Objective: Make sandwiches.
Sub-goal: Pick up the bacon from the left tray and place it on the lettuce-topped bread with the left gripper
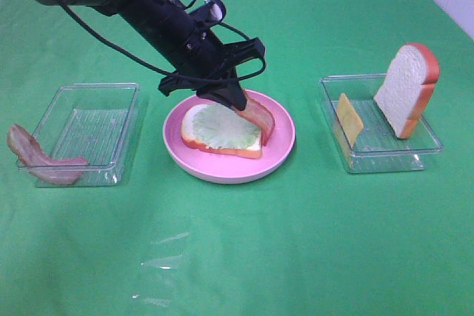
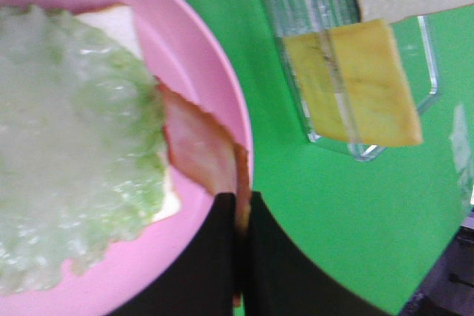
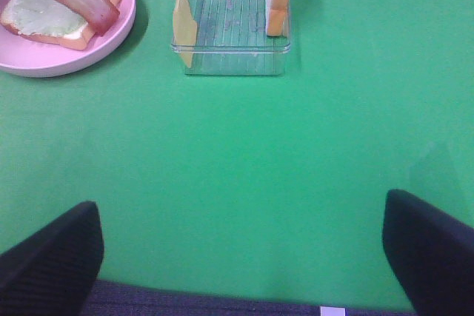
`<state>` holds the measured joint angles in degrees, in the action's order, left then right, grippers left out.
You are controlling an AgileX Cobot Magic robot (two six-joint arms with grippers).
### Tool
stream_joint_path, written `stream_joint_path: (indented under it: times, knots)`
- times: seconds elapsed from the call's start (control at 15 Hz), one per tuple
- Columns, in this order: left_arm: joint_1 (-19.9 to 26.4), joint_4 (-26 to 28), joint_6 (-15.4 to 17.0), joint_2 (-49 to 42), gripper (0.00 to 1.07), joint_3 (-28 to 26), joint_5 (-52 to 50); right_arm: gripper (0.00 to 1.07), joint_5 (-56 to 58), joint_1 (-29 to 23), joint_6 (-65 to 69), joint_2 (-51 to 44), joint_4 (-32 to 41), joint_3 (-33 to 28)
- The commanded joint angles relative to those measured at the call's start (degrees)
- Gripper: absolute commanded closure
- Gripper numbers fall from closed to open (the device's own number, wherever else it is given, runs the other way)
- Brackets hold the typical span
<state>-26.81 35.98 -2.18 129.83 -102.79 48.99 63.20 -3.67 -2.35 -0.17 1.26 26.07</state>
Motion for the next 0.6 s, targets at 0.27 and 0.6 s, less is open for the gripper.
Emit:
stream_joint_path:
  times: [0.27, 0.6]
  knots:
    - [-0.1, -15.8, 10.5, 0.0, 1.07, -0.2, -0.4, 0.09, -0.3, 0.2, 0.2, -1.8, 0.2, -0.2]
    - [-0.2, -17.6, 10.5, 0.1, 0.88, -0.2, -0.1, 0.09, -0.3, 0.2, 0.2, -1.8, 0.2, -0.2]
